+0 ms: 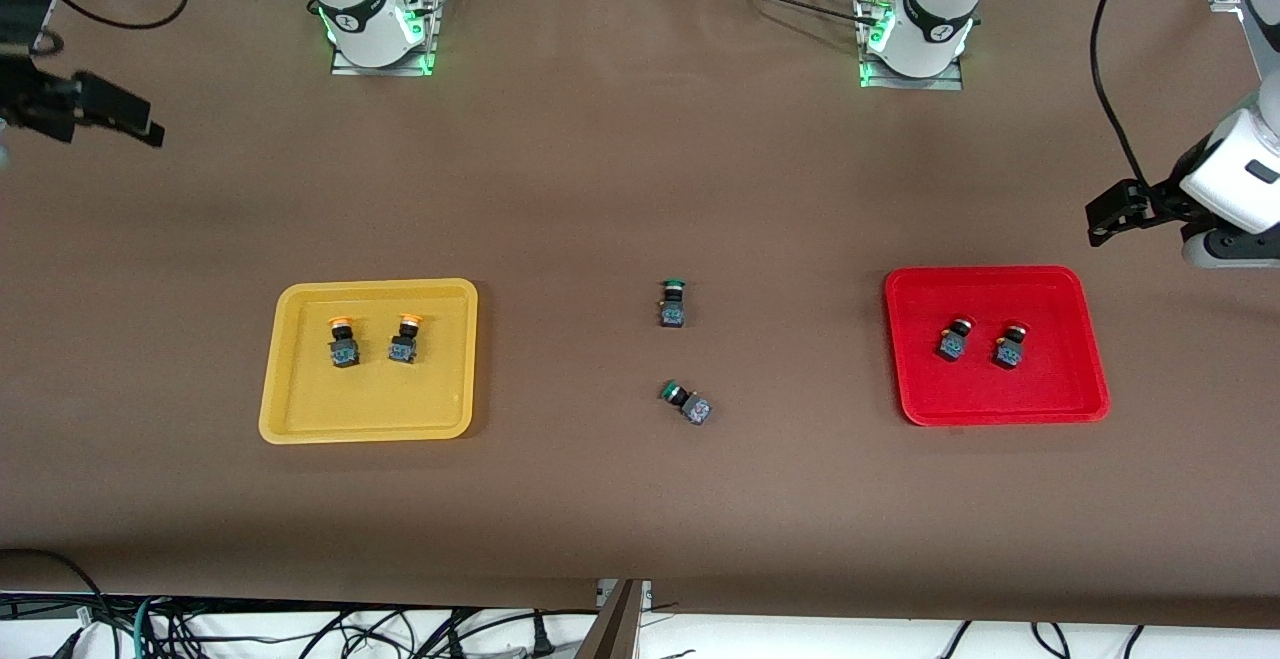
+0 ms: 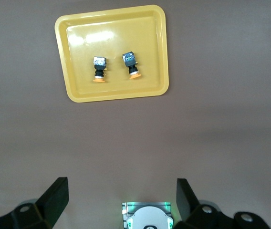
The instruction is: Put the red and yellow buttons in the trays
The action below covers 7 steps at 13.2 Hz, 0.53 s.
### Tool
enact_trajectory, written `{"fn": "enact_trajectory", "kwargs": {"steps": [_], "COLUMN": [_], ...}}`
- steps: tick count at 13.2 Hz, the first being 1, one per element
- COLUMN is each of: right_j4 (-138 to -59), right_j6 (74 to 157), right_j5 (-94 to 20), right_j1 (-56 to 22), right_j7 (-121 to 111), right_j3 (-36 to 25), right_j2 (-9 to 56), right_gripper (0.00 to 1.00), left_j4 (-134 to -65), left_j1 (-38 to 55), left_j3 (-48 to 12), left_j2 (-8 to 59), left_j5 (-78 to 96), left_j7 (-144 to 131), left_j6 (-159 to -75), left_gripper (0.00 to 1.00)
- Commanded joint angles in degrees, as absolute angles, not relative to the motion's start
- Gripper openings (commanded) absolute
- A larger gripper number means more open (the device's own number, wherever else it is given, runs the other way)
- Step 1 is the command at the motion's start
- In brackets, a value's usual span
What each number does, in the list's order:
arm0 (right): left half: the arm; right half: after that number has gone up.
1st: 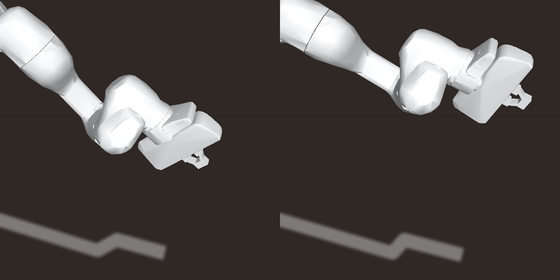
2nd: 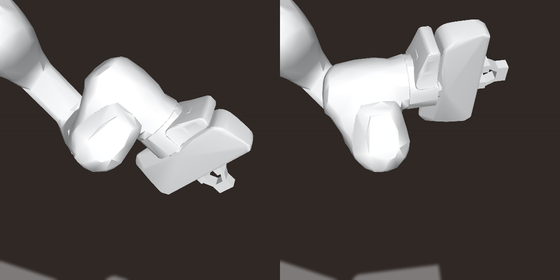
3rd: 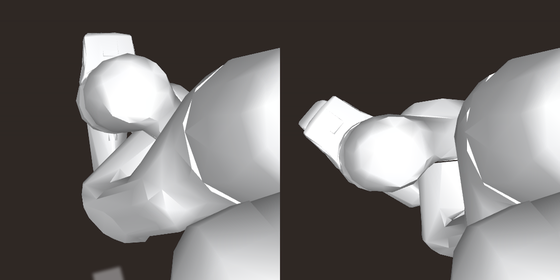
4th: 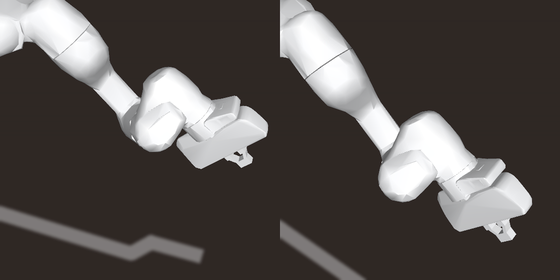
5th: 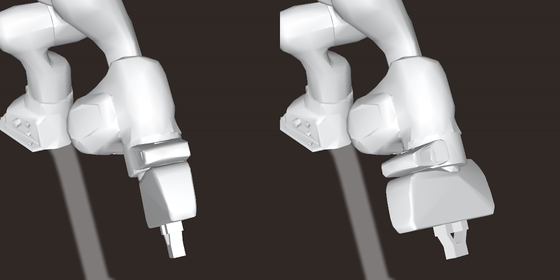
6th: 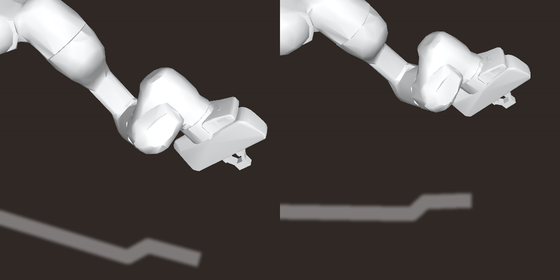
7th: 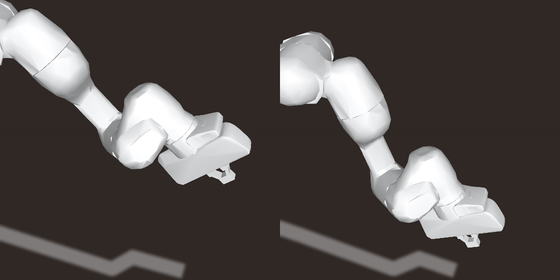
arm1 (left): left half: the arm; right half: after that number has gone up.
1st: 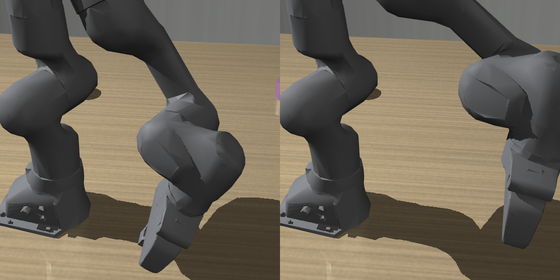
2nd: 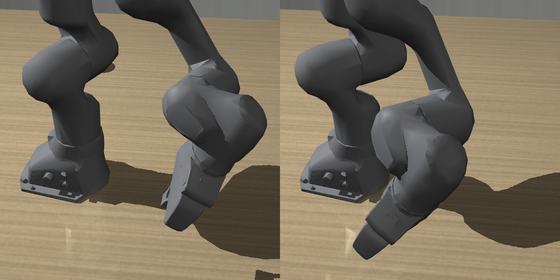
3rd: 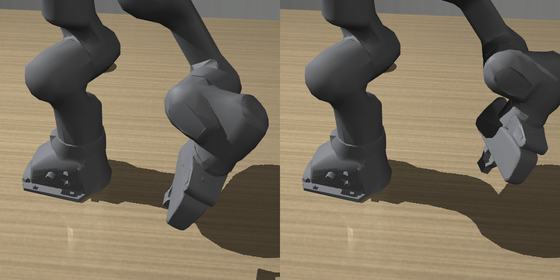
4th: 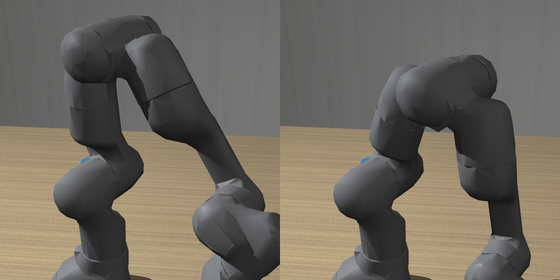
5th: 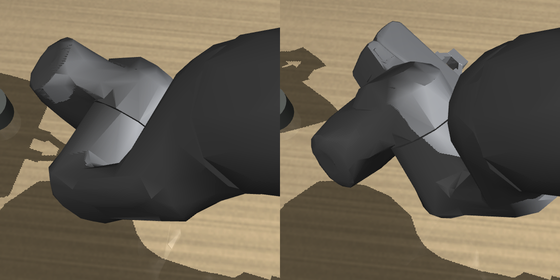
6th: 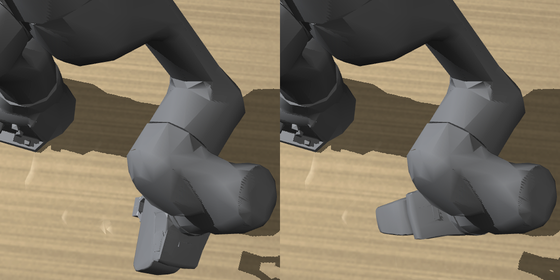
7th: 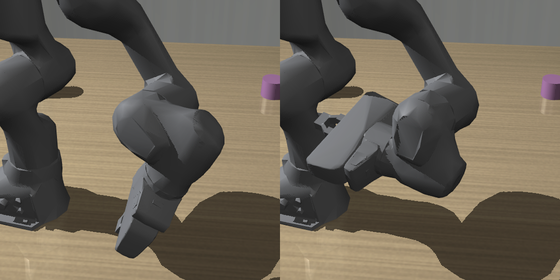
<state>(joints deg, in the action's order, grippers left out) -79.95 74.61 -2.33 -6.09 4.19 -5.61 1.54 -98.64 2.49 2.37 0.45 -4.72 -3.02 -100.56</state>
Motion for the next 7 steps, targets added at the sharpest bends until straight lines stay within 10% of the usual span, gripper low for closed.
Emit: {"fn": "enact_trajectory", "kwargs": {"steps": [1, 7], "right_j4": [-84.2, -82.71], "right_j6": [75.33, 75.15], "right_j5": [-0.09, 0.61], "right_j1": [-4.83, -5.27], "right_j7": [3.6, 3.52], "right_j3": [-4.04, -4.04], "right_j2": [-0.88, 1.05], "right_gripper": [1.0, 1.0], "left_j4": [-104.77, -97.74], "left_j1": [0.98, -0.53], "left_j3": [2.55, -0.62], "left_j2": [-4.48, -0.36], "left_j5": [0.24, 0.26], "left_j7": [-3.96, -4.13], "left_j6": [-102.49, -95.54], "left_gripper": [1.0, 1.0]}}
